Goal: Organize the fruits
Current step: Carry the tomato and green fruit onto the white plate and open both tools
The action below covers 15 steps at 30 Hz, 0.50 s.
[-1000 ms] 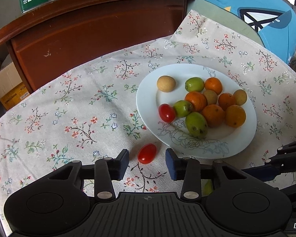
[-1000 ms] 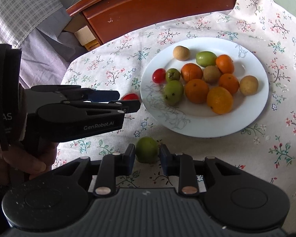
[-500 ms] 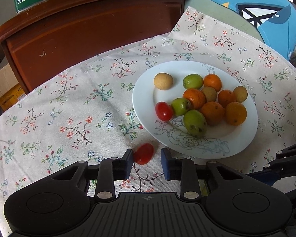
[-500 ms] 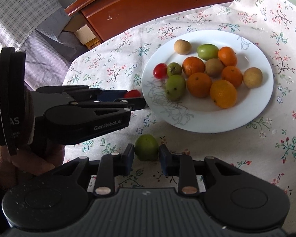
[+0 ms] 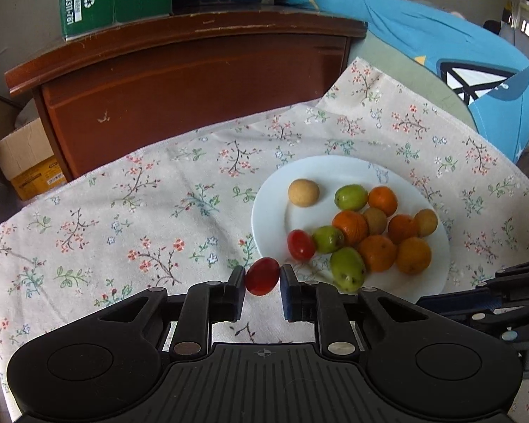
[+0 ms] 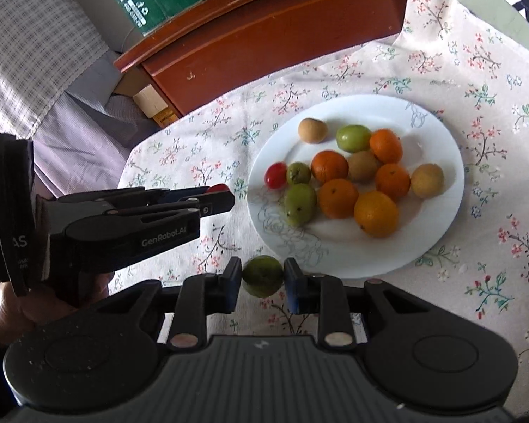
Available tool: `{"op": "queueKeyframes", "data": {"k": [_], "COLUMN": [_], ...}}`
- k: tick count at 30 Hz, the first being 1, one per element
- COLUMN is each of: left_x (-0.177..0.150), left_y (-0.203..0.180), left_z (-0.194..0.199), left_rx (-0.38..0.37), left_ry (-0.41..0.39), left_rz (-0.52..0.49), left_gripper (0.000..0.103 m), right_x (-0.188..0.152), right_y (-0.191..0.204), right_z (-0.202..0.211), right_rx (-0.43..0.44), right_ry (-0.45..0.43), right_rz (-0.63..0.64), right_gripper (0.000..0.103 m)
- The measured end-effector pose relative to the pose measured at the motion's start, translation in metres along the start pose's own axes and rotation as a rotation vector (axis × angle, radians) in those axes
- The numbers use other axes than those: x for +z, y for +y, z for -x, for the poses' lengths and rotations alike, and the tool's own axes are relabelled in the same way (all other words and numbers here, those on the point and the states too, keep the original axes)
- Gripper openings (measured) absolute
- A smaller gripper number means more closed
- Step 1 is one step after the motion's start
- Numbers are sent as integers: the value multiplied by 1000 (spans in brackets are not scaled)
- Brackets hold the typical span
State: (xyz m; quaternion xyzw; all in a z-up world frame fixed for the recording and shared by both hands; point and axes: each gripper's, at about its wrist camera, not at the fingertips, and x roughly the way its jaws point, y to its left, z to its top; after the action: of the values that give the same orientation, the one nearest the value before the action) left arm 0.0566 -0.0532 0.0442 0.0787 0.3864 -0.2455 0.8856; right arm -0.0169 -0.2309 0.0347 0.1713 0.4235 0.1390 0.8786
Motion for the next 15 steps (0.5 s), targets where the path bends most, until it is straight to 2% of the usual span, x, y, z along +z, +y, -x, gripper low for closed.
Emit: {"op": "queueKeyframes", "data": {"k": [6, 9, 10, 15], "left_x": [17, 22, 23, 27], "left_y": [-6, -10, -11, -15], "left_z": [6, 2, 1, -7], "left_rx": [-47, -47, -48, -62], "left_ry": [-54, -65, -65, -66], "left_rz": [34, 38, 42, 53], "left_gripper": [18, 19, 19, 19], "right_x": [17, 19, 19, 16], "right_y": [-18, -25, -26, -26], "right_z": [15, 17, 17, 10], "right_rx": [-42, -62, -66, -76], "right_ry": [-73, -99, -99, -78], "right_rz": [-76, -109, -115, -106], "right_gripper": [26, 26, 23, 23]}}
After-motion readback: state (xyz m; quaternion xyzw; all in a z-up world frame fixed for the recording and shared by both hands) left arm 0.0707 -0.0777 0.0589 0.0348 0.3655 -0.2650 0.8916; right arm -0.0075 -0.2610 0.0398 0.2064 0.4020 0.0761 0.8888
